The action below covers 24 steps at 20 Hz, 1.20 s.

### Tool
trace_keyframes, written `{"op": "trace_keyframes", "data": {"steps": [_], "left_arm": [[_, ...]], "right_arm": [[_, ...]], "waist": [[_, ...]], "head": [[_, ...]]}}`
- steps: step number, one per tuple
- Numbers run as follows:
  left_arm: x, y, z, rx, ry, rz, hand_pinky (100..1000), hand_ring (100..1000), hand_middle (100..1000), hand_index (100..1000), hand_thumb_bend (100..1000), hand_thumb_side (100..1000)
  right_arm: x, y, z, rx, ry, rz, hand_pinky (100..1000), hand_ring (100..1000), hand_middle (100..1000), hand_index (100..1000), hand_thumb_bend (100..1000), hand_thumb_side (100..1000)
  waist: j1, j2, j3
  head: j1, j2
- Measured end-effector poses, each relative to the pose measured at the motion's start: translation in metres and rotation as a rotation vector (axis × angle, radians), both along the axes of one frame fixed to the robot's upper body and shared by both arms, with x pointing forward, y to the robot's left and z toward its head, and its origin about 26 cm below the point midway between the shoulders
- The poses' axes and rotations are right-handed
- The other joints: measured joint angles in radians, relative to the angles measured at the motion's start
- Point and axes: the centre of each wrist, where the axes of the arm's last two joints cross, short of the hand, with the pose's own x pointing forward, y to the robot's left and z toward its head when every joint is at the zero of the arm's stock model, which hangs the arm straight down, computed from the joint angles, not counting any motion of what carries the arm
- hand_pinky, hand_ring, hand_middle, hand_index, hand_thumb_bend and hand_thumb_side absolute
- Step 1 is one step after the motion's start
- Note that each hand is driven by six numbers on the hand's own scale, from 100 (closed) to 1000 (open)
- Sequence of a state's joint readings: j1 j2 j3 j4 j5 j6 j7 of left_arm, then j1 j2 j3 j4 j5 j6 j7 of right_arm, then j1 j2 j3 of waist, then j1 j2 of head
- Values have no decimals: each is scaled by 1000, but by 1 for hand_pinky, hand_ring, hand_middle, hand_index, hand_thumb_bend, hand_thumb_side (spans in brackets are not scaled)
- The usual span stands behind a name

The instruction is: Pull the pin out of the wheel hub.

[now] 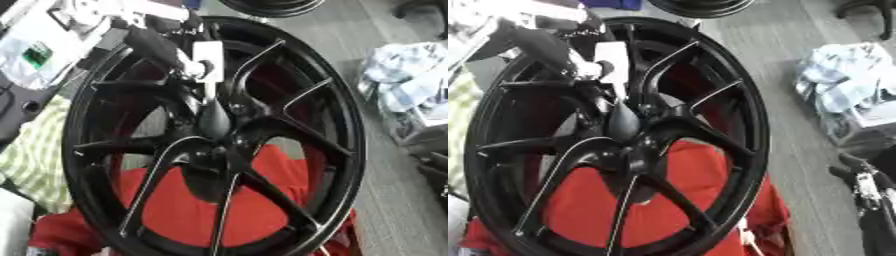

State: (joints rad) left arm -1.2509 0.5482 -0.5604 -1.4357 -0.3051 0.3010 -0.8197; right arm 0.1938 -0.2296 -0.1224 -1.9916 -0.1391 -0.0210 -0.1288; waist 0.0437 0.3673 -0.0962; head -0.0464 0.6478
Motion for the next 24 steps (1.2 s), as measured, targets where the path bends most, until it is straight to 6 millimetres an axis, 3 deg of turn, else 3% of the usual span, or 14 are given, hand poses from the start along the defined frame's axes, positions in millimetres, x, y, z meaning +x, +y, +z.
{"op": "trace_keyframes", "data": {"steps": [2, 12, 19, 24], "left_arm": [[0, 0, 0, -26, -1, 3, 576, 528, 372, 539, 100, 204], [-2, -1, 1, -120, -44, 15, 524, 435, 161, 296, 100, 253], [-13, 14, 24, -204, -100, 18, 511, 404, 124, 280, 100, 253], [-25, 41, 48, -281, -135, 56, 502, 400, 119, 282, 100, 258]], "right_arm": [[0, 0, 0, 1, 0, -3, 1000, 821, 866, 786, 100, 759], [0, 1, 0, 4, -2, -9, 1000, 820, 866, 785, 100, 750], [-1, 0, -1, 5, 4, -16, 1000, 820, 866, 786, 100, 753], [-5, -3, -4, 4, 14, -36, 1000, 820, 866, 786, 100, 736]], "waist": [[0, 0, 1], [0, 0, 6], [-3, -3, 18], [-9, -13, 47]], "head": [[1, 0], [1, 4], [-3, 19], [-21, 35]]}}
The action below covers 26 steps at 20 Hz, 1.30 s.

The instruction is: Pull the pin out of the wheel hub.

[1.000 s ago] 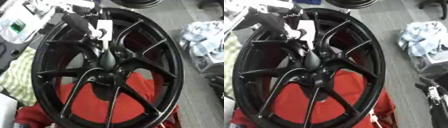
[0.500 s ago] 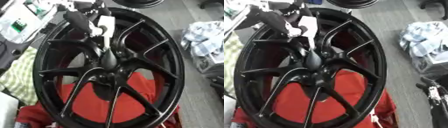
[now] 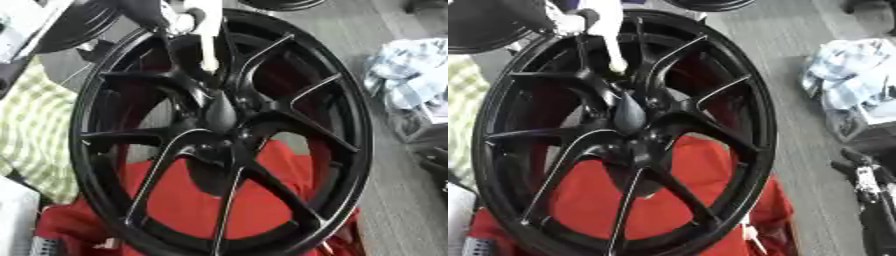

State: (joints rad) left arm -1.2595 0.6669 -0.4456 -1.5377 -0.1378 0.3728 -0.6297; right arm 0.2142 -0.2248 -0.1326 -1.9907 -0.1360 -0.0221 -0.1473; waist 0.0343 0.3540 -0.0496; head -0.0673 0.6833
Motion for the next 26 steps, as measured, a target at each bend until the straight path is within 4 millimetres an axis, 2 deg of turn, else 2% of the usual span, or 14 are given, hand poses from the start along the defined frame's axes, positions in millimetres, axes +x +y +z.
{"op": "trace_keyframes", "data": {"steps": [3, 10, 14, 15, 16, 17, 18, 19, 20, 21, 24, 25, 26], "left_arm": [[-5, 30, 10, -63, -21, 62, 494, 397, 116, 283, 100, 265], [-11, 116, 11, -223, -40, 283, 476, 394, 114, 291, 100, 279], [-22, 164, 11, -300, -62, 400, 476, 394, 114, 291, 100, 279], [-26, 173, 11, -311, -74, 419, 473, 410, 140, 330, 100, 283], [-30, 181, 12, -322, -83, 441, 473, 410, 140, 330, 100, 283], [-33, 190, 12, -337, -85, 469, 479, 434, 197, 405, 100, 286], [-35, 200, 11, -357, -83, 503, 479, 434, 197, 405, 100, 286], [-36, 212, 8, -383, -74, 543, 492, 471, 282, 492, 100, 287], [-36, 223, 4, -412, -60, 585, 495, 475, 291, 501, 100, 287], [-34, 233, -2, -443, -37, 624, 581, 604, 480, 684, 100, 304], [-27, 258, -27, -524, 35, 719, 581, 604, 480, 684, 100, 304], [-26, 265, -36, -545, 52, 740, 746, 841, 805, 910, 100, 899], [-25, 270, -45, -561, 69, 752, 745, 841, 806, 910, 111, 916]], "right_arm": [[-3, -3, -2, -1, 1, -23, 1000, 820, 867, 786, 100, 717], [-11, -11, -6, -4, -14, -79, 1000, 820, 867, 786, 100, 674], [-12, -12, -6, -1, -26, -92, 1000, 820, 867, 786, 100, 674], [-11, -12, -6, -1, -27, -91, 1000, 819, 867, 786, 100, 659], [-11, -12, -6, 1, -31, -95, 1000, 819, 867, 786, 100, 659], [-11, -13, -6, 4, -37, -102, 1000, 819, 867, 786, 100, 655], [-11, -13, -6, 8, -45, -108, 1000, 819, 867, 786, 100, 655], [-11, -13, -6, 12, -51, -113, 1000, 819, 867, 786, 100, 652], [-10, -13, -6, 16, -58, -120, 1000, 819, 867, 786, 100, 652], [-10, -13, -6, 20, -63, -125, 1000, 819, 867, 787, 100, 645], [-10, -13, -5, 26, -75, -131, 1000, 819, 867, 787, 100, 645], [-10, -13, -5, 27, -76, -131, 1000, 820, 868, 788, 100, 633], [-10, -13, -5, 27, -77, -130, 1000, 820, 868, 788, 100, 631]], "waist": [[-2, -8, 31], [-19, -19, 91], [-27, -19, 86], [-27, -19, 82], [-30, -19, 86], [-35, -17, 103], [-44, -16, 127], [-54, -15, 146], [-63, -15, 156], [-67, -14, 158], [-67, -9, 161], [-68, -9, 160], [-70, -9, 158]], "head": [[-25, 10], [-84, 33], [-93, 37], [-92, 37], [-93, 37], [-96, 36], [-103, 36], [-110, 36], [-117, 35], [-122, 33], [-131, 27], [-131, 27], [-131, 26]]}}
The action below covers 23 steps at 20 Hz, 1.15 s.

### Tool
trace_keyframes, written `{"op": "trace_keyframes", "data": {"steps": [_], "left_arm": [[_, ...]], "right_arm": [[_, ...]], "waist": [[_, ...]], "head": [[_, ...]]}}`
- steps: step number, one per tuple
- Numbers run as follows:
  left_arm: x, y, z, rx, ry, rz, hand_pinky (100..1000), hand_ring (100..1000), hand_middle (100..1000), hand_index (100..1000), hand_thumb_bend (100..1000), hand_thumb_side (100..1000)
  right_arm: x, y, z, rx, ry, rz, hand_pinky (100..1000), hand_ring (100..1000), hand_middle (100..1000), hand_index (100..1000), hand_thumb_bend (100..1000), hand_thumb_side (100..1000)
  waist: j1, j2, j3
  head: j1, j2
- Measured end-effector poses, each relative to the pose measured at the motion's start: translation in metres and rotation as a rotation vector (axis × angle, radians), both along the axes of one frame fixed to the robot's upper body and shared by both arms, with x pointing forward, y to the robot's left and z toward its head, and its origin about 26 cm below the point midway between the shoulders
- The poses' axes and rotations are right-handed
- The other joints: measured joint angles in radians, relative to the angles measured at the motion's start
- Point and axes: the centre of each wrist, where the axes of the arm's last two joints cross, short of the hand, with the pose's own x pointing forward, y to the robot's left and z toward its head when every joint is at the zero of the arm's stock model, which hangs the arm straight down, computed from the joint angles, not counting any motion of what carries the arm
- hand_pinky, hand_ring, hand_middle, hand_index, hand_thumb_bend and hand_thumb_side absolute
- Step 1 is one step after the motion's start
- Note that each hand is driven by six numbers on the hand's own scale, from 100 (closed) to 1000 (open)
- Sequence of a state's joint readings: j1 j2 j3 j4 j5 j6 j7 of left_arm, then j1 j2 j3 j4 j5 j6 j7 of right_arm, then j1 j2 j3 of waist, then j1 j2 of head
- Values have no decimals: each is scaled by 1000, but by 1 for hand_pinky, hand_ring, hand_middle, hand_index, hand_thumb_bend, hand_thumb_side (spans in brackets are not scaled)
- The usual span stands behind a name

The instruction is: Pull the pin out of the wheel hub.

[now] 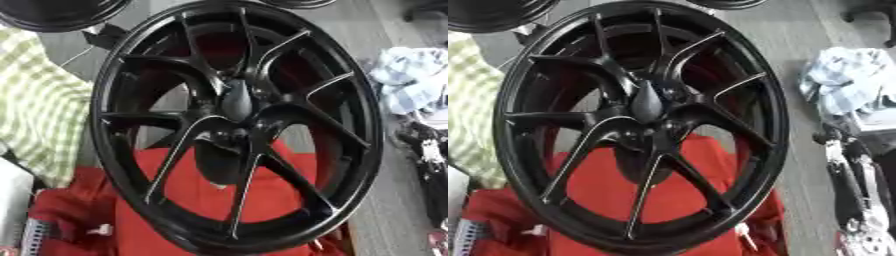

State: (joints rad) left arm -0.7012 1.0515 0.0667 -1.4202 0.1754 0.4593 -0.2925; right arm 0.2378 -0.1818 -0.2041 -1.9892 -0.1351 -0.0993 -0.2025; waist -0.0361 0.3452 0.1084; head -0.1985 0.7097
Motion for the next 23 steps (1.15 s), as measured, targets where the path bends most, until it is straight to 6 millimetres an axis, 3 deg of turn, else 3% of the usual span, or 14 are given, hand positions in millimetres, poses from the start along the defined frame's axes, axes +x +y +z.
{"op": "trace_keyframes", "data": {"steps": [2, 6, 7, 9, 13, 15, 18, 23], "left_arm": [[3, 8, -20, -47, 28, -1, 747, 847, 825, 916, 178, 950], [5, 12, -62, -110, 55, -30, 719, 823, 783, 881, 147, 952], [3, 13, -69, -117, 51, -29, 695, 799, 741, 848, 100, 922], [-3, 16, -78, -128, 31, -20, 646, 739, 654, 792, 100, 830], [-22, 23, -82, -157, -65, -10, 595, 693, 609, 760, 100, 706], [-31, 22, -71, -178, -159, -22, 588, 687, 605, 755, 100, 677], [-42, 14, -62, -224, -296, -57, 586, 685, 605, 755, 100, 675], [-50, -10, -82, -340, -419, -139, 578, 661, 575, 743, 100, 698]], "right_arm": [[0, 0, 0, -1, -5, 2, 1000, 820, 868, 788, 100, 626], [0, 0, 0, -1, -14, 4, 1000, 820, 868, 788, 100, 620], [0, 0, 0, -1, -16, 5, 1000, 820, 868, 788, 100, 619], [-1, -1, 0, 0, -18, 5, 1000, 819, 867, 788, 100, 618], [-3, -1, -2, 3, -11, 6, 1000, 819, 867, 787, 100, 598], [-4, -1, -4, 4, -10, 12, 1000, 818, 866, 787, 100, 587], [-4, -2, -3, 6, -22, 28, 1000, 818, 866, 787, 100, 577], [1, -1, 2, 8, -58, 69, 1000, 819, 866, 787, 100, 568]], "waist": [[-8, 0, -3], [-12, 1, -8], [-12, 0, -10], [-12, 0, -13], [-15, -14, -26], [-18, -20, -29], [-20, -20, -40], [-33, -19, -53]], "head": [[0, 0], [4, 0], [6, 0], [11, 0], [24, 0], [33, 1], [48, 1], [67, 0]]}}
